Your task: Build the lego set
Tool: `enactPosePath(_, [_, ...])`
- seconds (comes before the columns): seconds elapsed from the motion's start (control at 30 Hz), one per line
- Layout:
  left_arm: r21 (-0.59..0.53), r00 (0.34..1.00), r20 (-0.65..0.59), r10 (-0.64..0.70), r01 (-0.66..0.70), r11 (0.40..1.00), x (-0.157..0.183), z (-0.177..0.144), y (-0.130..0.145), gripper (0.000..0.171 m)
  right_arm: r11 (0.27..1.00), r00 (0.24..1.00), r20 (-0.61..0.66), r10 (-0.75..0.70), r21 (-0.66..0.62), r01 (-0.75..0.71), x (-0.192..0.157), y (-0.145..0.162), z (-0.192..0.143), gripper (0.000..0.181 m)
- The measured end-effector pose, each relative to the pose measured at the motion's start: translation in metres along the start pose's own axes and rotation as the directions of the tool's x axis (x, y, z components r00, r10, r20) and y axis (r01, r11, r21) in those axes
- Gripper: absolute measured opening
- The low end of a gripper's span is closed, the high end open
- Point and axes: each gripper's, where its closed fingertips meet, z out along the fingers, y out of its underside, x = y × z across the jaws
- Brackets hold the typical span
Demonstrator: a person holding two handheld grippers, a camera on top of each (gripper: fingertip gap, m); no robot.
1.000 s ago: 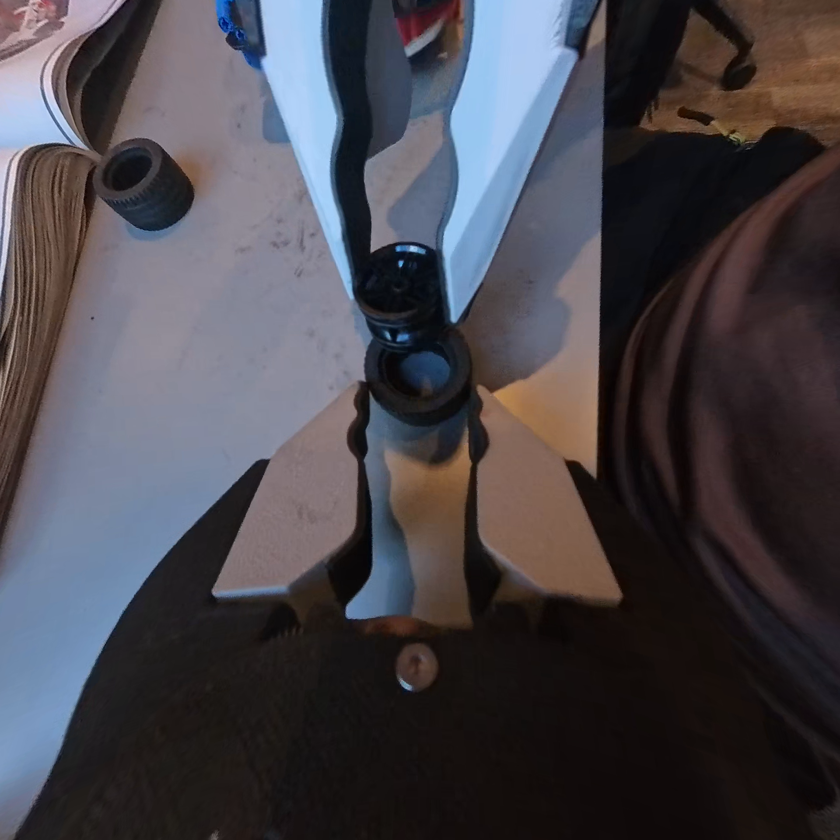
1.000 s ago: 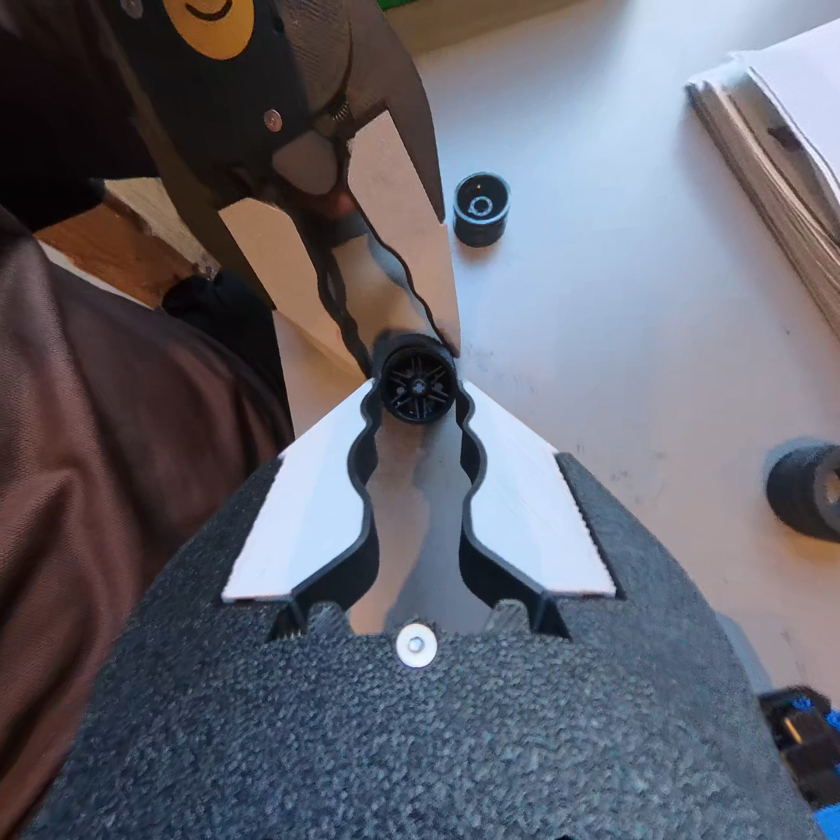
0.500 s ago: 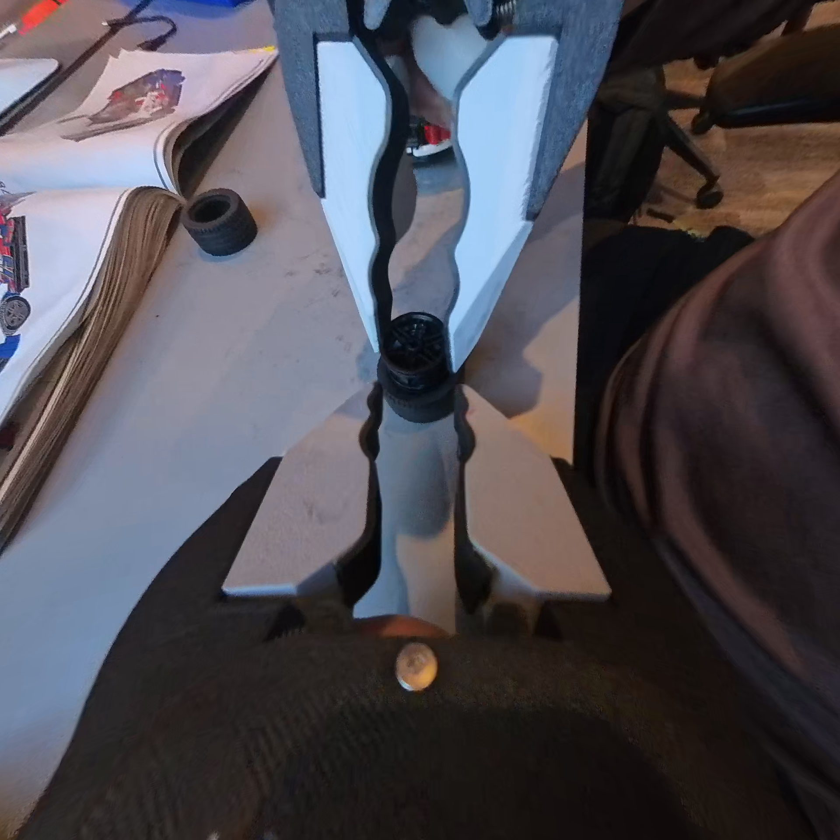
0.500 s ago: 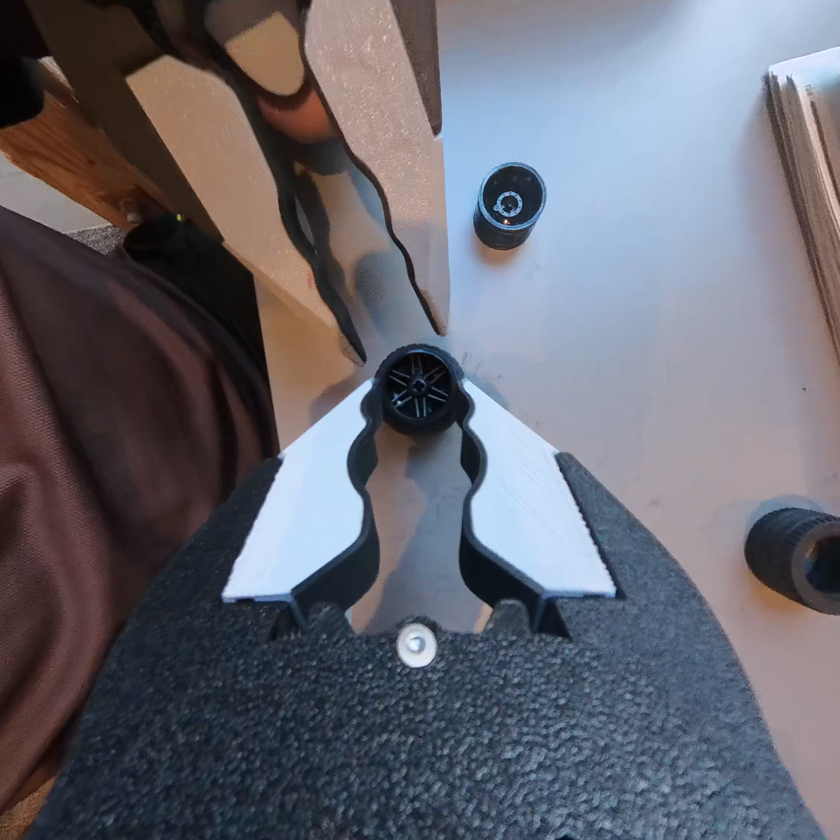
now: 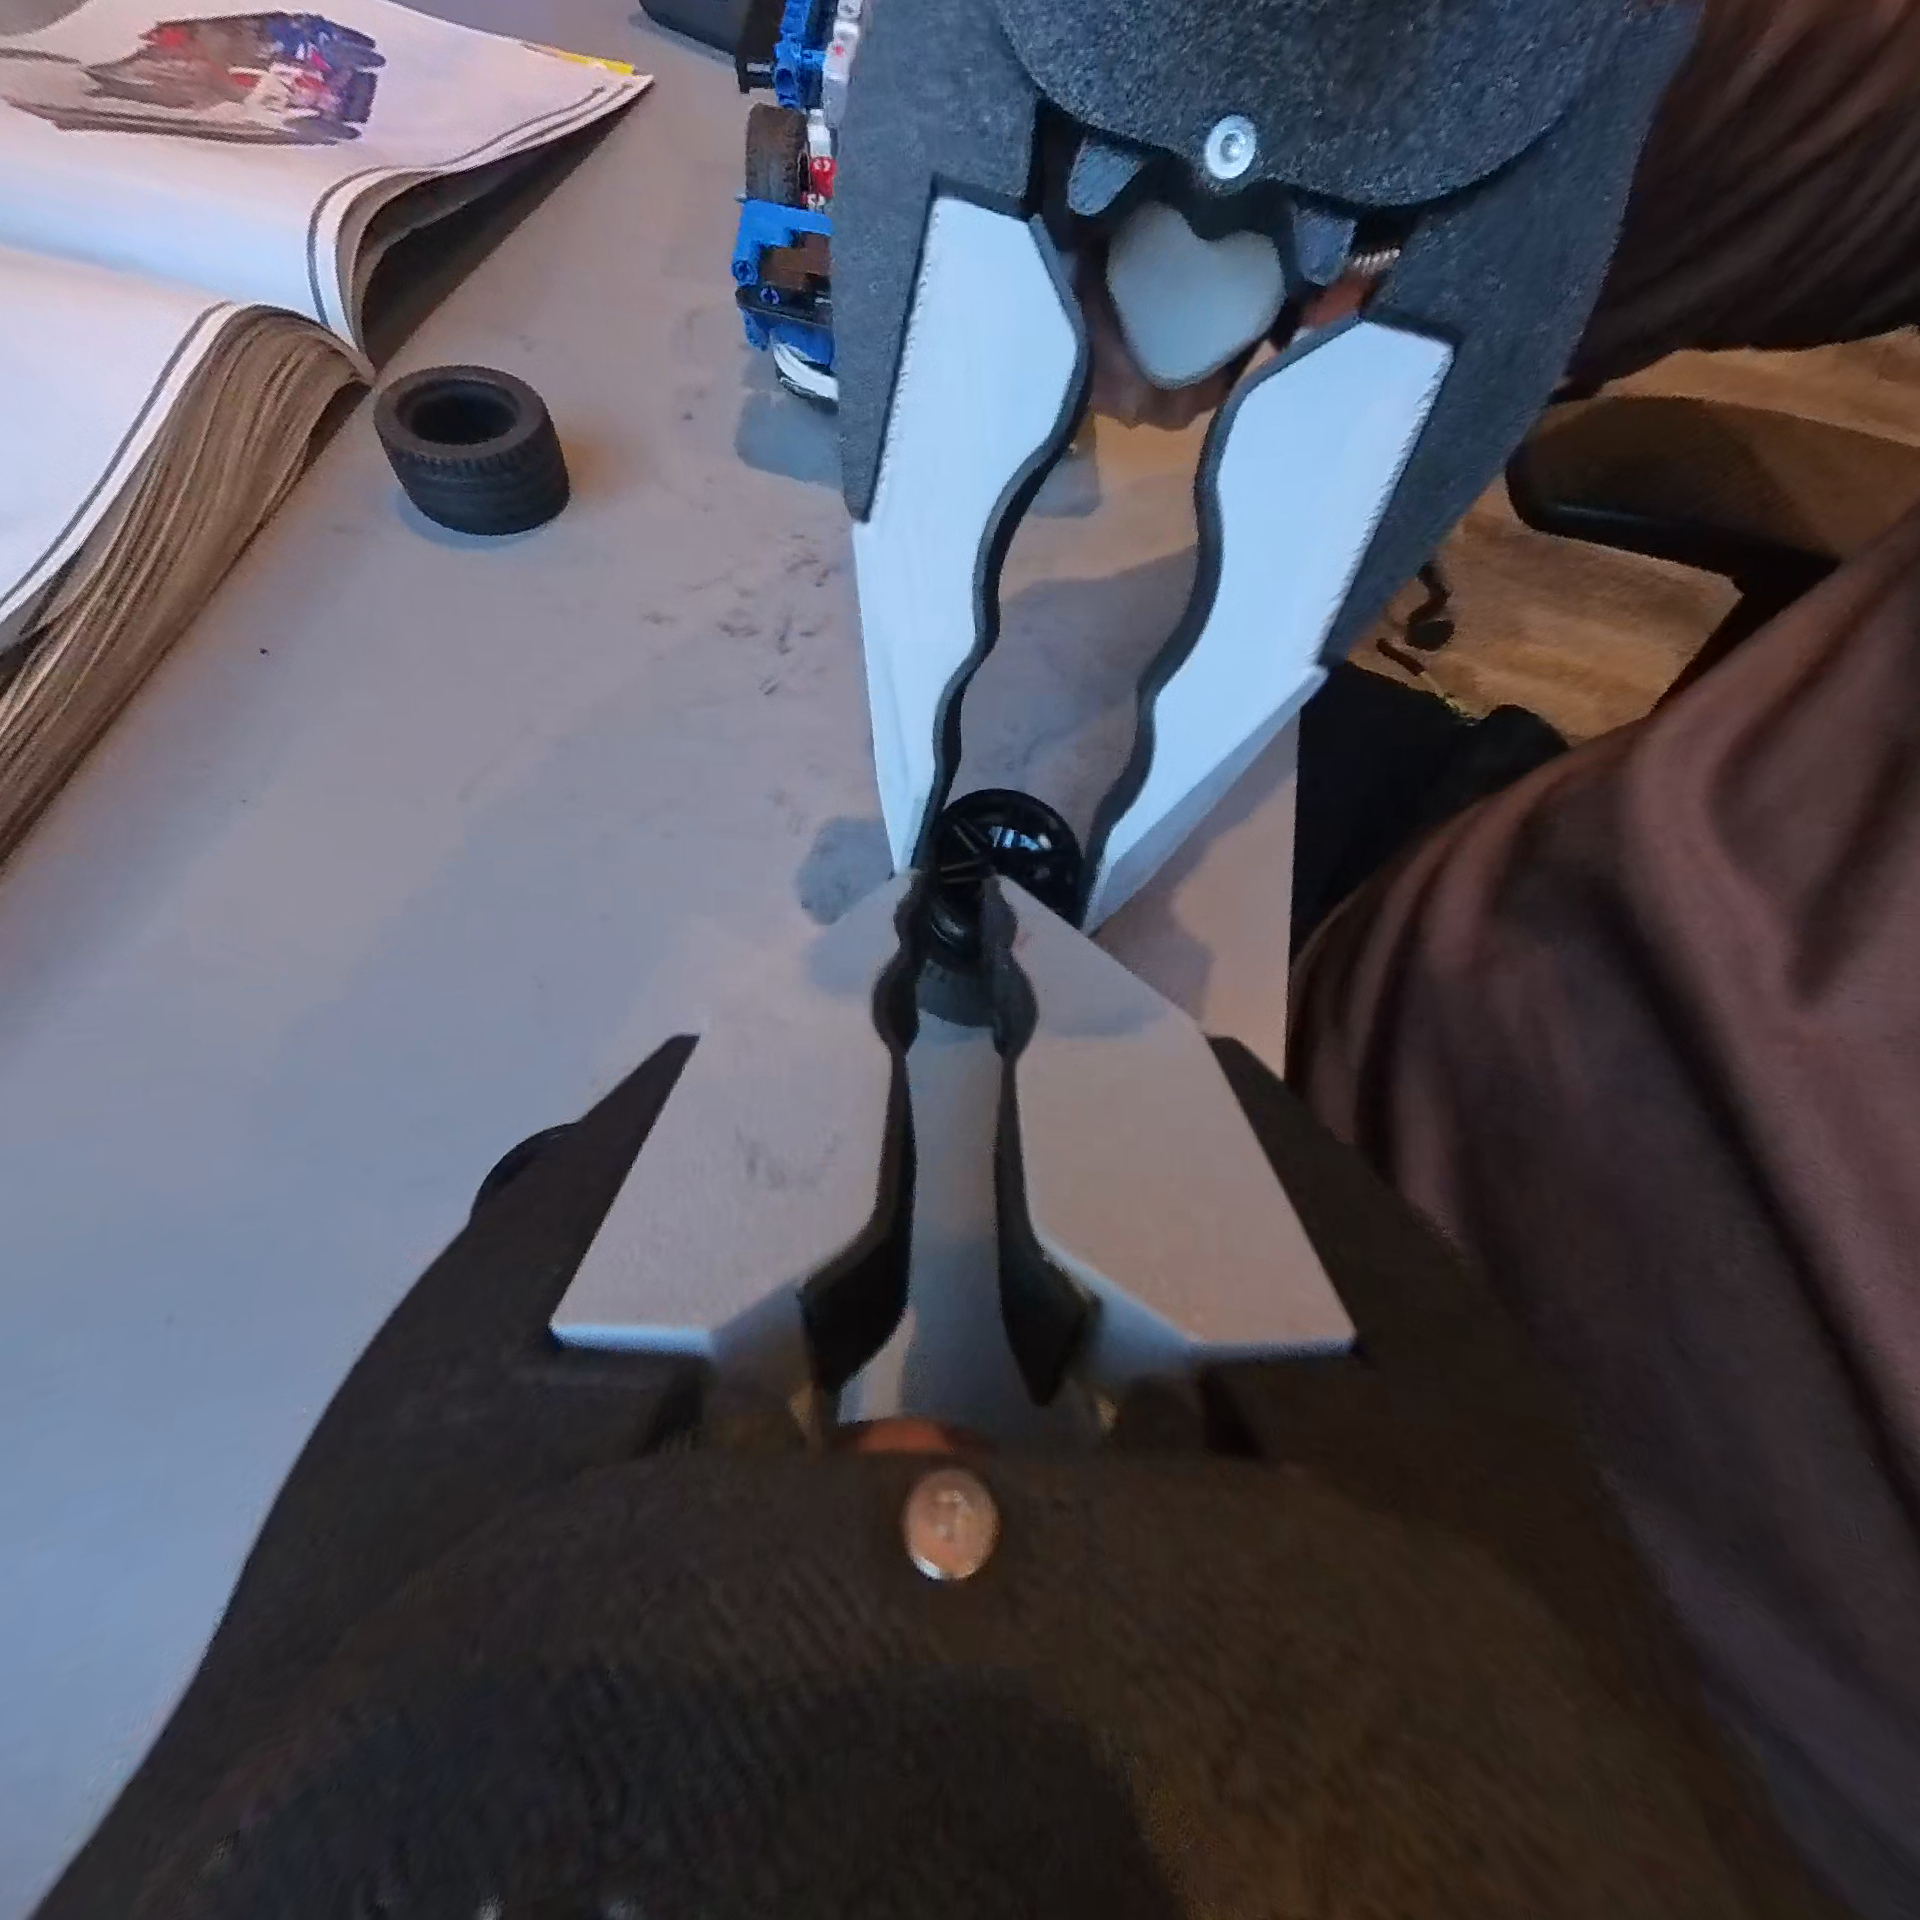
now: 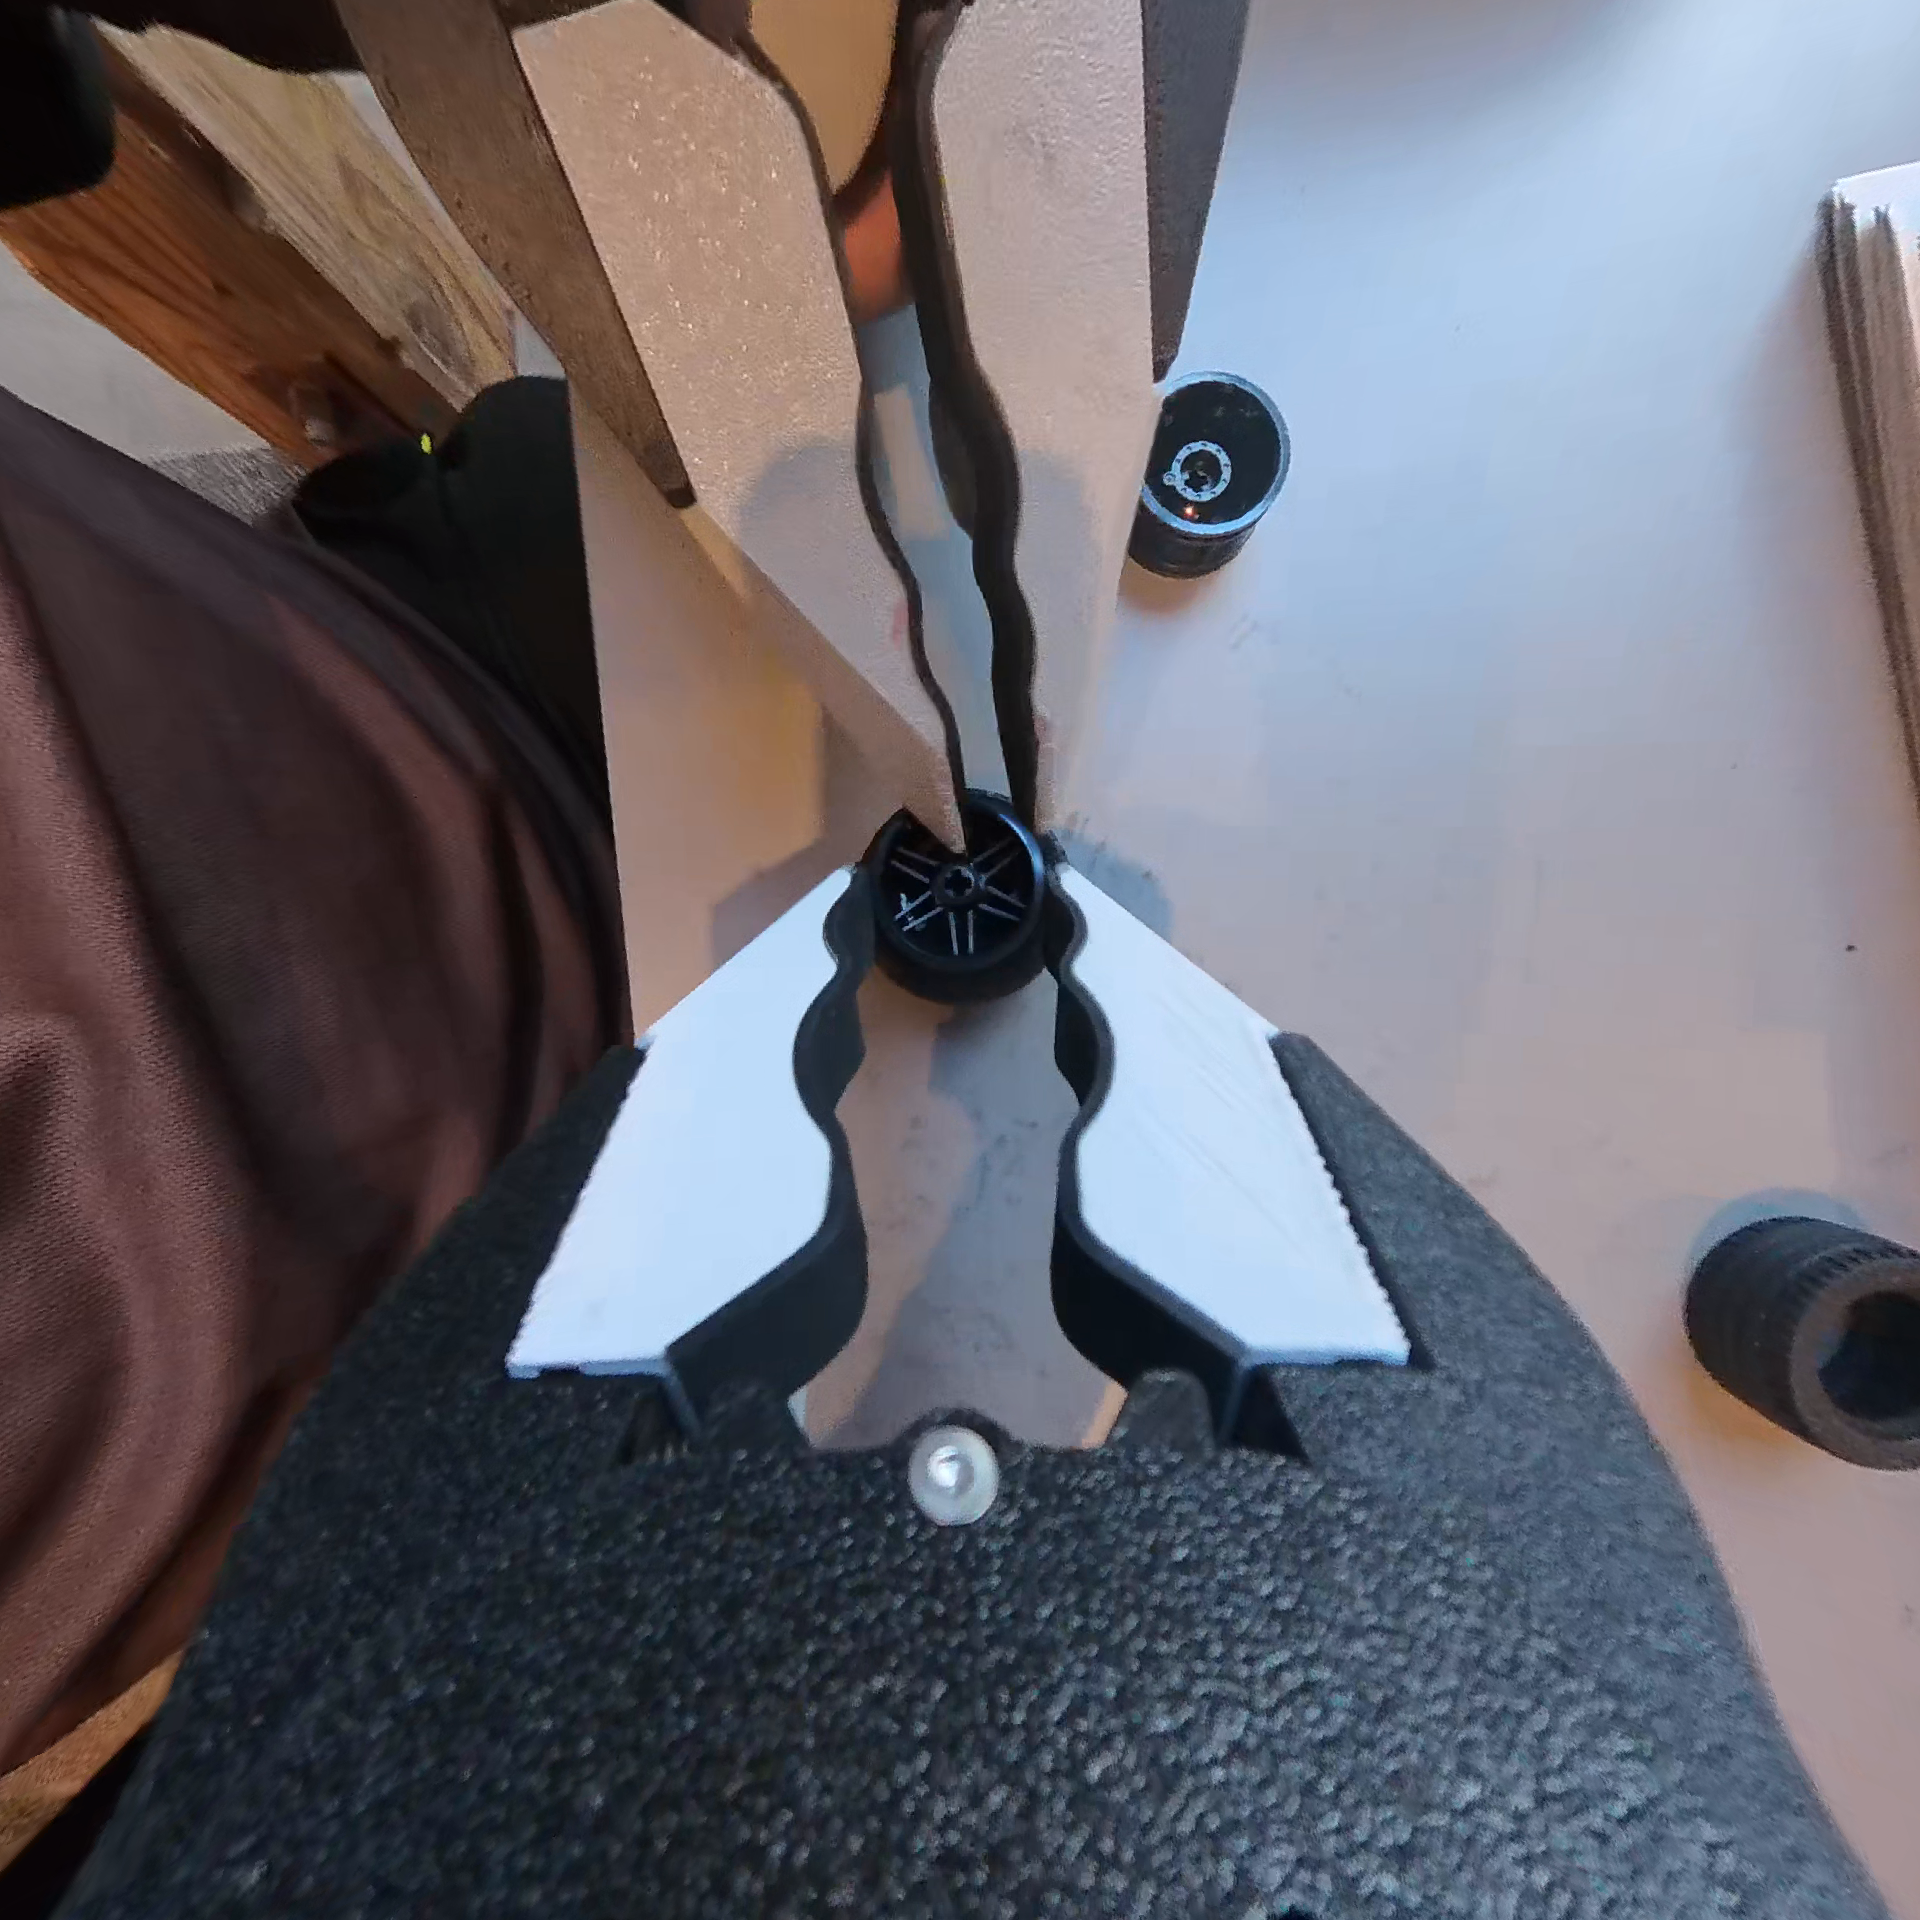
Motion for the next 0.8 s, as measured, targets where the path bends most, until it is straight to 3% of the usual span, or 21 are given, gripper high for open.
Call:
enactPosePath(0.23, [-0.008,0.998,-0.002,-0.056,0.056,0.998,0.000,0.003,-0.003,0.007,0.999,1.000,0.001,0.009,0.037,-0.009,0.001,0.001,0.001,0.028])
enactPosePath(0.33, [-0.017,0.999,0.013,-0.036,0.037,0.999,0.001,0.002,-0.002,0.007,1.000,0.999,-0.045,0.014,0.012,-0.013,0.004,0.004,-0.007,0.046])
enactPosePath(0.4, [-0.019,0.999,0.016,-0.038,0.038,0.999,0.001,0.002,-0.002,0.007,0.999,0.998,-0.041,0.038,0.040,-0.036,0.004,0.001,-0.018,0.037])
enactPosePath(0.5, [-0.024,0.999,0.021,-0.030,0.031,0.999,0.001,0.002,-0.002,0.007,0.996,0.999,-0.006,0.049,0.070,-0.049,0.002,-0.005,-0.028,0.000])
enactPosePath(0.8, [-0.055,0.999,0.029,0.025,-0.024,0.998,0.001,0.005,0.000,0.007,0.993,0.999,0.025,0.023,-0.119,-0.020,0.000,0.005,-0.014,0.000])
